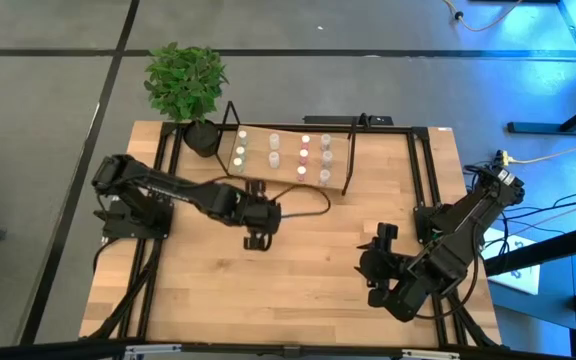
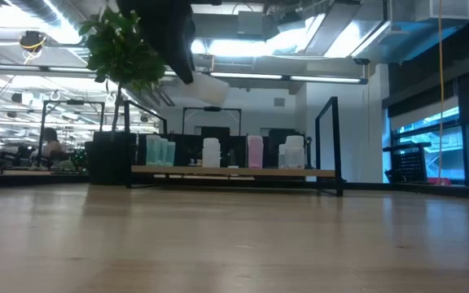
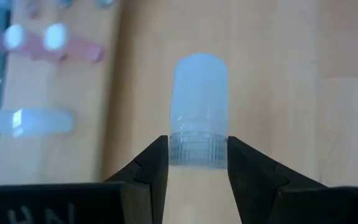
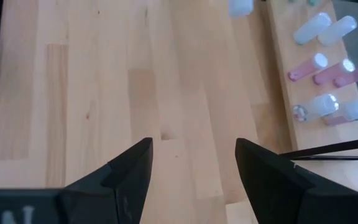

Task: Pick and place medicine bottles onto shelf by color
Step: Put the white medicine bottle on the shelf aligned with the other white medicine bottle

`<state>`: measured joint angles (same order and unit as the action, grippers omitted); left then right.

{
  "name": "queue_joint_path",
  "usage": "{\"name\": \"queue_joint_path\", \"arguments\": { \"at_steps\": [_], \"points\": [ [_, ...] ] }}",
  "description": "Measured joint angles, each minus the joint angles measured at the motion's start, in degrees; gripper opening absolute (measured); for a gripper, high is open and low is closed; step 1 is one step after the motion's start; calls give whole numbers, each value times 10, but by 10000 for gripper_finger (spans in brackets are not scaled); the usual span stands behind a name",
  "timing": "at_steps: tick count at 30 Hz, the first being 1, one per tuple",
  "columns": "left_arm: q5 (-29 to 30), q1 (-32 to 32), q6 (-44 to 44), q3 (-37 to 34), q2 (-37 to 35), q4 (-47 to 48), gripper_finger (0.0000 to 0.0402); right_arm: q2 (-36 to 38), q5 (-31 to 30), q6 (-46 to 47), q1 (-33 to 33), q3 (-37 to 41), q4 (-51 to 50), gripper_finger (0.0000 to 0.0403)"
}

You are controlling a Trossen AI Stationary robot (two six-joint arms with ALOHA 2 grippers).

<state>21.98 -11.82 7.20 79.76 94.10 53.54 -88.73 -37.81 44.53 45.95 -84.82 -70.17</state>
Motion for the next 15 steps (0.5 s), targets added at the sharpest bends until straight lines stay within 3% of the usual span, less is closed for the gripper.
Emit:
{"name": "queue_joint_path", "arguments": {
  "at_steps": [6,15],
  "points": [
    [-17,29,24,64,1,123,129,0,-3,0,-9,0,0,232],
    [-119,33,99,67,2,256,129,0,-30,-4,-17,0,0,232]
  ]
}}
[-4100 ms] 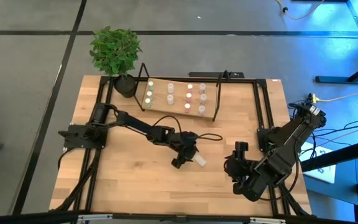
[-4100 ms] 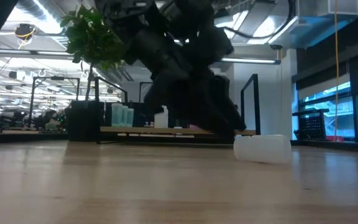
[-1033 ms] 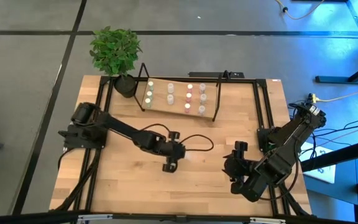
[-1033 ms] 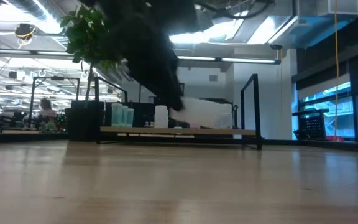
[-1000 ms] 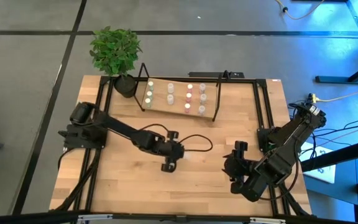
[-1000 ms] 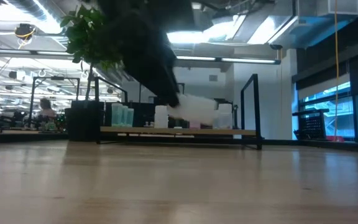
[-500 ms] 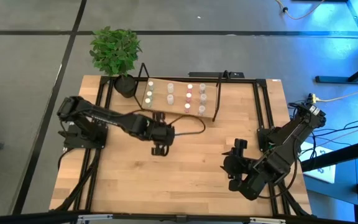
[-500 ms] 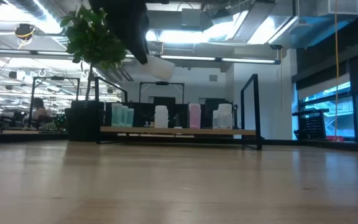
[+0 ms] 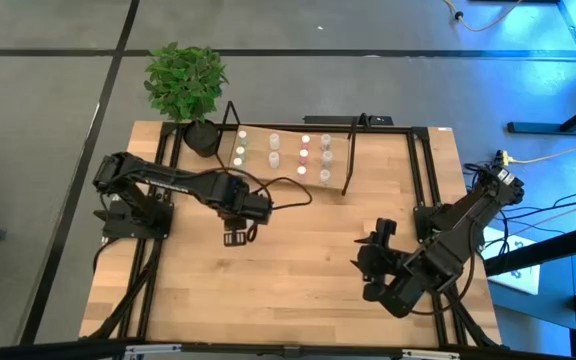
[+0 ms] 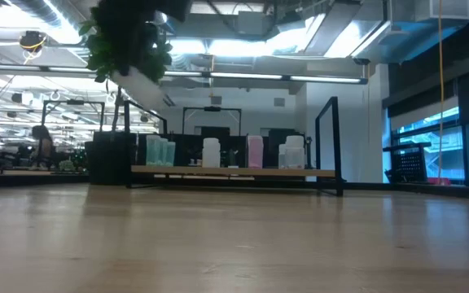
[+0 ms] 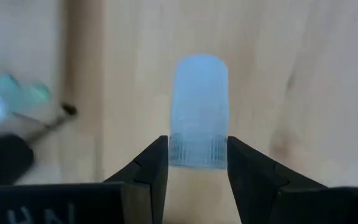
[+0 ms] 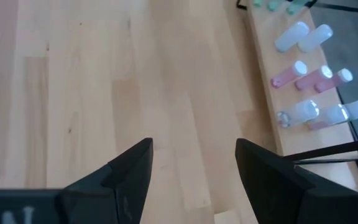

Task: Pick and place medicine bottles onto shelf by color
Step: Put the white medicine bottle on the shelf aligned with the other white medicine bottle

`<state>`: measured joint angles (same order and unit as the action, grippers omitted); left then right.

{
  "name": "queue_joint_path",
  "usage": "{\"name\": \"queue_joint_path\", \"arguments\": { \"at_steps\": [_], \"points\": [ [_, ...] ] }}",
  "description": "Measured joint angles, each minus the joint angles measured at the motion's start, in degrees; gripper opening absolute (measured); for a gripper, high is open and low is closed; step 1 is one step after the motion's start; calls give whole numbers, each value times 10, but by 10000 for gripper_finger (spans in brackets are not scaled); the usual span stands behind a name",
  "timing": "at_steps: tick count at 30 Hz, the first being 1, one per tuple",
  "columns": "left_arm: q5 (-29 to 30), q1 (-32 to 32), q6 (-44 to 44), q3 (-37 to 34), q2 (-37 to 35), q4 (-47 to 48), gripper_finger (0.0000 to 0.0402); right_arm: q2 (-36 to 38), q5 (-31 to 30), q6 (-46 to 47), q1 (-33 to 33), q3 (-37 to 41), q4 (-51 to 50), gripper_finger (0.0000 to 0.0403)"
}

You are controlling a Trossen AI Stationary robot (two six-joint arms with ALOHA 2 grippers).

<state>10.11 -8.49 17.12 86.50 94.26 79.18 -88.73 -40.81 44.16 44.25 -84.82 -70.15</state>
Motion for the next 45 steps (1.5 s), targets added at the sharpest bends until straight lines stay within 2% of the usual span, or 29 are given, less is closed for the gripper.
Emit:
{"name": "queue_joint_path", "arguments": {
  "at_steps": [5,13,21,29,45],
  "points": [
    [-78,-1,50,0,19,52,129,0,-21,1,-16,0,13,232],
    [-158,-2,48,0,108,66,129,0,-111,-13,-37,0,28,232],
    [-168,-2,47,-1,193,91,129,0,-192,-25,-56,0,28,232],
    [-178,-2,18,-1,233,78,129,0,-192,-26,-67,0,28,232],
    [-183,0,18,0,247,60,129,-1,-199,-23,-66,0,29,232]
  ]
}}
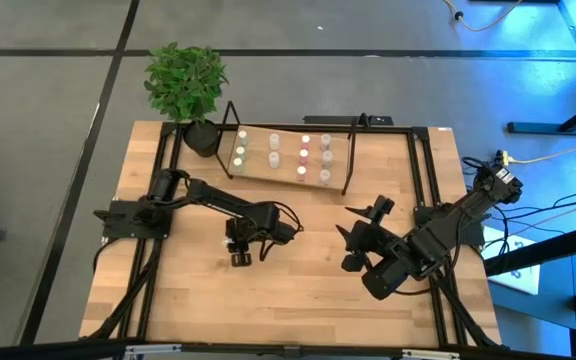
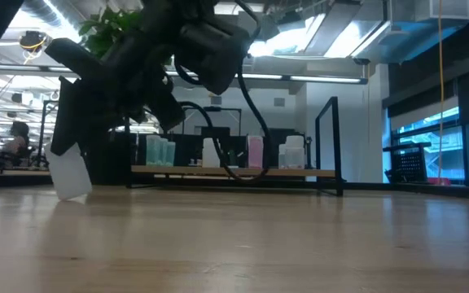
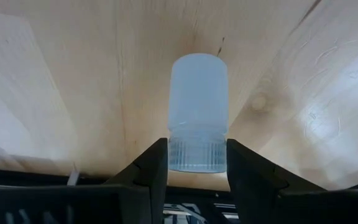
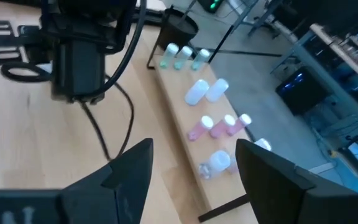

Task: Pick and place medicine bottles onto shelf by color
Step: Put the white medicine bottle on the shelf aligned with the other white medicine bottle

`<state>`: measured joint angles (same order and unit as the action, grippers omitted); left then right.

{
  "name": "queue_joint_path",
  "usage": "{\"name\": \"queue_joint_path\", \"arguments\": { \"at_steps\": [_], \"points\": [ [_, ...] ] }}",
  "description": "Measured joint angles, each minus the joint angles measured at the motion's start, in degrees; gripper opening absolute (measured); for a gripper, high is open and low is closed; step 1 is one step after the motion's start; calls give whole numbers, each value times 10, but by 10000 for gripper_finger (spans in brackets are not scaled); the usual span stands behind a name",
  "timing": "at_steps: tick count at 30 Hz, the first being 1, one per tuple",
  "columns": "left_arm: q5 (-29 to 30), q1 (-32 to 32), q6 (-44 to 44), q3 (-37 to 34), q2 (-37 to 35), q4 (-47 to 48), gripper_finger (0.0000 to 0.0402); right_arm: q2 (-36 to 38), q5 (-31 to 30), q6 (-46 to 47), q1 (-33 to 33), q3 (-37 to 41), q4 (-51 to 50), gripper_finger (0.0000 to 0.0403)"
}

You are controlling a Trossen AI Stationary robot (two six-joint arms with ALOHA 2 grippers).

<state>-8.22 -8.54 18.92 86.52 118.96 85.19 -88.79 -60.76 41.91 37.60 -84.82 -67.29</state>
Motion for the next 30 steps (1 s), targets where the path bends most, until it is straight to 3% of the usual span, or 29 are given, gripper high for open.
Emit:
{"name": "queue_joint_path", "arguments": {
  "at_steps": [16,30],
  "points": [
    [2,0,15,-1,3,22,129,0,149,-5,0,0,3,232],
    [-50,2,62,-1,8,46,129,0,154,-2,0,0,2,232]
  ]
}}
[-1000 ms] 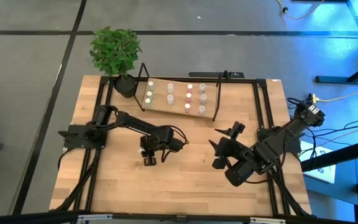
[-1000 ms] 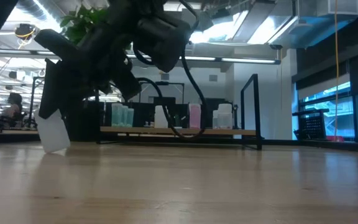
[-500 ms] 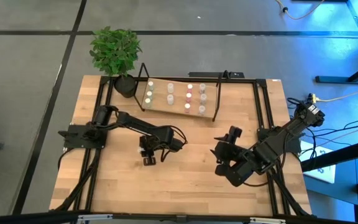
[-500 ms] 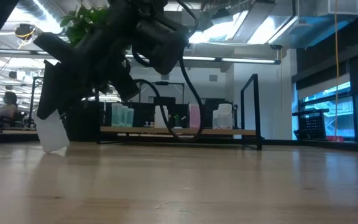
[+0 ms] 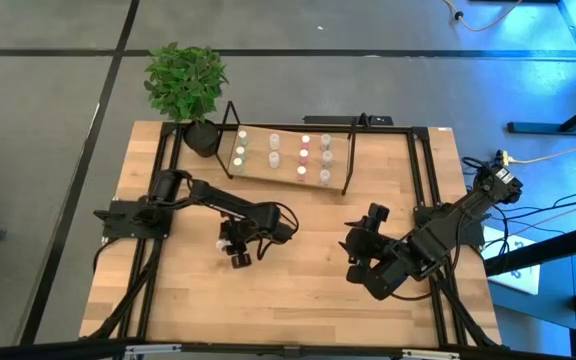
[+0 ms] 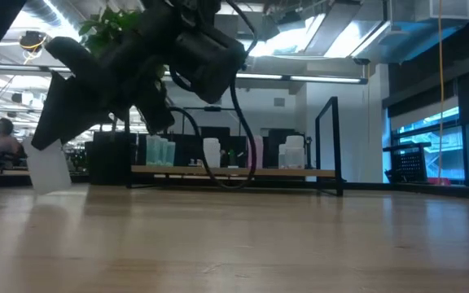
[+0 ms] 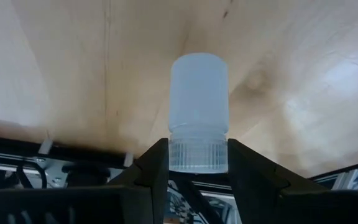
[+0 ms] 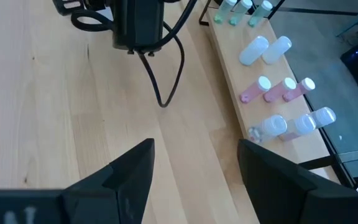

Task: Pick and place medicine bottles onto shelf by color
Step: Put the white medicine bottle on the shelf aligned with the other white medicine bottle

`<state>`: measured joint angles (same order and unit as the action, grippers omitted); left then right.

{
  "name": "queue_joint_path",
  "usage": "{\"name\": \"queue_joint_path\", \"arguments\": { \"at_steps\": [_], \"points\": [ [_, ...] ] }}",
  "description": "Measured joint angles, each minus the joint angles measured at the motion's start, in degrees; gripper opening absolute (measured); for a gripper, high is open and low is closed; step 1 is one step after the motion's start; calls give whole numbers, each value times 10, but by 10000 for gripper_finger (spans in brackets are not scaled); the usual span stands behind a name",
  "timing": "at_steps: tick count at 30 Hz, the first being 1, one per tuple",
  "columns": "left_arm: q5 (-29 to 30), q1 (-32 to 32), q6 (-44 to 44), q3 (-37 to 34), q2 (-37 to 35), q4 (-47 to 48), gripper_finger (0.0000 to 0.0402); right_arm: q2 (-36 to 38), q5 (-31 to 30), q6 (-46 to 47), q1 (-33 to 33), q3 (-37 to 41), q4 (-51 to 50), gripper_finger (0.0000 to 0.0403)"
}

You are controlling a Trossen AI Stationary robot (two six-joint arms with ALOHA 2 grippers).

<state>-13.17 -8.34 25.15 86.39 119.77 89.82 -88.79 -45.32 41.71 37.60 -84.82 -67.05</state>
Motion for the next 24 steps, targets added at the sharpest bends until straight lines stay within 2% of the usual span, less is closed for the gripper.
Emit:
{"name": "queue_joint_path", "arguments": {
  "at_steps": [24],
  "points": [
    [-14,1,3,0,11,-14,129,0,0,-1,0,0,0,232]
  ]
}}
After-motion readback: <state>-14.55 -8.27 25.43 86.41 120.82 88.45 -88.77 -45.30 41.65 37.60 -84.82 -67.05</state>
